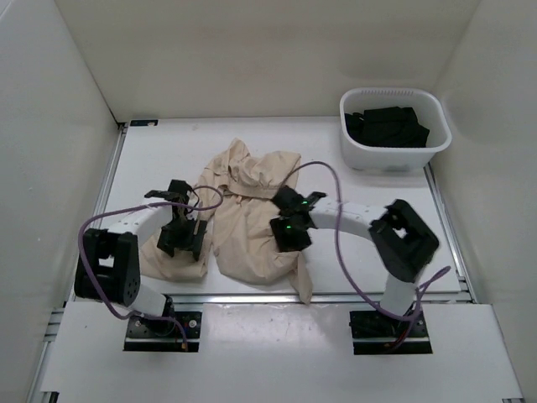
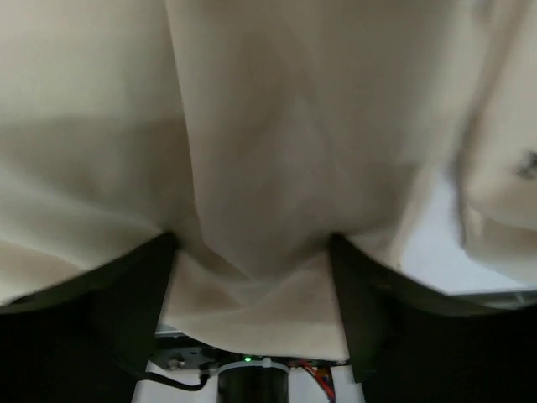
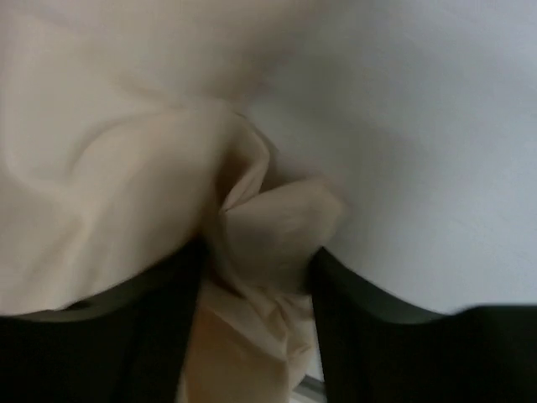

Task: Fold and stack the trousers
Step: Flatten the trousers out

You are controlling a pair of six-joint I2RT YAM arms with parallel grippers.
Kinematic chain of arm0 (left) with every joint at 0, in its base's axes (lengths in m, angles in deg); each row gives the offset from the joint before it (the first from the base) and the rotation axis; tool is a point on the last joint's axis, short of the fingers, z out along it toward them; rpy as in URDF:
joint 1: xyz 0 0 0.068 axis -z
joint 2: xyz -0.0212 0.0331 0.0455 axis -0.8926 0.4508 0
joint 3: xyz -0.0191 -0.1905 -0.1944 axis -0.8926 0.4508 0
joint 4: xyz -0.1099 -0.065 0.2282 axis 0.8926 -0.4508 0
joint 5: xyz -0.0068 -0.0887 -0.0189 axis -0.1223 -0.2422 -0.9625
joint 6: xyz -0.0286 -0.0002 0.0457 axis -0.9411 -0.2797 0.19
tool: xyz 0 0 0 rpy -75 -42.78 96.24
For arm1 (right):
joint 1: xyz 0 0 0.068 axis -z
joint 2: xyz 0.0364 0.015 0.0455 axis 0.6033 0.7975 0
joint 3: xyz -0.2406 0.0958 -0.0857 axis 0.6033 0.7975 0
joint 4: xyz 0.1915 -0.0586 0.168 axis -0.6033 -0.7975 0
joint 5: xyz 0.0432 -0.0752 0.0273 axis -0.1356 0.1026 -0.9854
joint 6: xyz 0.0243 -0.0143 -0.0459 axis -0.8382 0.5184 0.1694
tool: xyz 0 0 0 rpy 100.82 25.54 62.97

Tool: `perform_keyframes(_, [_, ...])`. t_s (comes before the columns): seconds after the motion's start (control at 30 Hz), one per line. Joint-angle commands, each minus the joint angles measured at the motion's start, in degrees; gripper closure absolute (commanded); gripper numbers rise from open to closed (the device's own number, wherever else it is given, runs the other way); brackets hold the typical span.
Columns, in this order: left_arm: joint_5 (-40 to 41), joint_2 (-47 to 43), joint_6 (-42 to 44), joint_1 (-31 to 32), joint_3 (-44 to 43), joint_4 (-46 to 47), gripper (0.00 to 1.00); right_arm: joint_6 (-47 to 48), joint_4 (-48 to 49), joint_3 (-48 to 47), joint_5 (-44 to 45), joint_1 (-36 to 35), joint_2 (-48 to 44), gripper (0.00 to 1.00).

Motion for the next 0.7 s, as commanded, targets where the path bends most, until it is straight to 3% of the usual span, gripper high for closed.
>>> perform_keyframes(0.0, [5.8,4.2,0.0,0.0,0.8,4.7,0.24,11.9,-3.7,-15.1,-7.0,-6.4,7.9,0.51])
perform_keyframes(0.03, [7.2,5.8,0.0,-0.5,-0.2,5.5,0.34,13.6,-5.0,-19.6,-8.5,-8.9,10.2,0.59])
perform_keyframes(0.07, [8.1,7.5,0.0,-0.5,-1.2,6.2,0.55,15.1,-6.4,-24.5,-9.6,-9.8,15.5,0.77])
perform_keyframes(0.1, [9.3,11.5,0.0,-1.8,-2.8,6.8,0.70,17.4,-8.0,-29.9,-10.6,-10.6,18.6,0.85])
perform_keyframes(0.13, [11.6,13.7,0.0,-2.3,-7.6,7.5,0.83,18.0,-11.3,-42.4,-11.9,-12.1,21.6,0.92])
perform_keyframes(0.2, [14.0,20.3,0.0,-4.9,-14.6,7.5,0.86,18.7,-14.3,-56.5,-16.3,-13.6,30.7,0.99])
perform_keyframes(0.23, [14.6,22.1,0.0,-5.8,-23.3,7.5,0.86,18.7,-15.2,-63.5,-17.0,-15.3,33.3,0.99])
perform_keyframes(0.27, [15.2,23.7,0.0,-6.8,-27.8,7.5,0.86,19.3,-15.2,-74.5,-17.0,-16.2,36.7,0.92])
perform_keyframes(0.3, [15.2,25.0,0.0,-7.7,-32.1,7.5,0.86,20.3,-15.2,-77.4,-16.5,-17.8,37.3,0.81])
perform_keyframes(0.37, [13.0,26.5,0.0,-9.2,-42.7,7.0,0.66,21.6,-11.7,-75.1,-11.6,-18.3,32.2,0.61])
perform_keyframes(0.4, [13.0,26.5,0.0,-9.2,-45.0,7.0,0.56,21.6,-9.0,-64.2,-10.7,-18.3,28.7,0.41])
perform_keyframes(0.43, [13.8,25.2,0.0,-9.2,-46.5,7.0,0.43,20.9,-5.9,-57.7,-10.0,-17.6,24.9,0.38])
perform_keyframes(0.47, [14.5,24.2,0.0,-9.8,-48.3,7.0,0.18,19.5,-0.4,-46.1,-8.4,-16.5,17.3,0.31])
perform_keyframes(0.5, [14.5,22.9,0.0,-10.4,-48.4,7.0,0.11,19.5,1.4,-45.9,-8.4,-15.8,13.6,0.31])
perform_keyframes(0.57, [14.5,17.4,0.0,-11.5,-47.8,7.0,0.03,17.9,3.6,-33.5,-2.3,-14.5,4.8,0.26])
perform_keyframes(0.67, [10.6,8.0,0.0,-10.7,-43.3,4.3,0.03,13.7,4.1,-26.0,10.6,-11.1,-0.2,0.22])
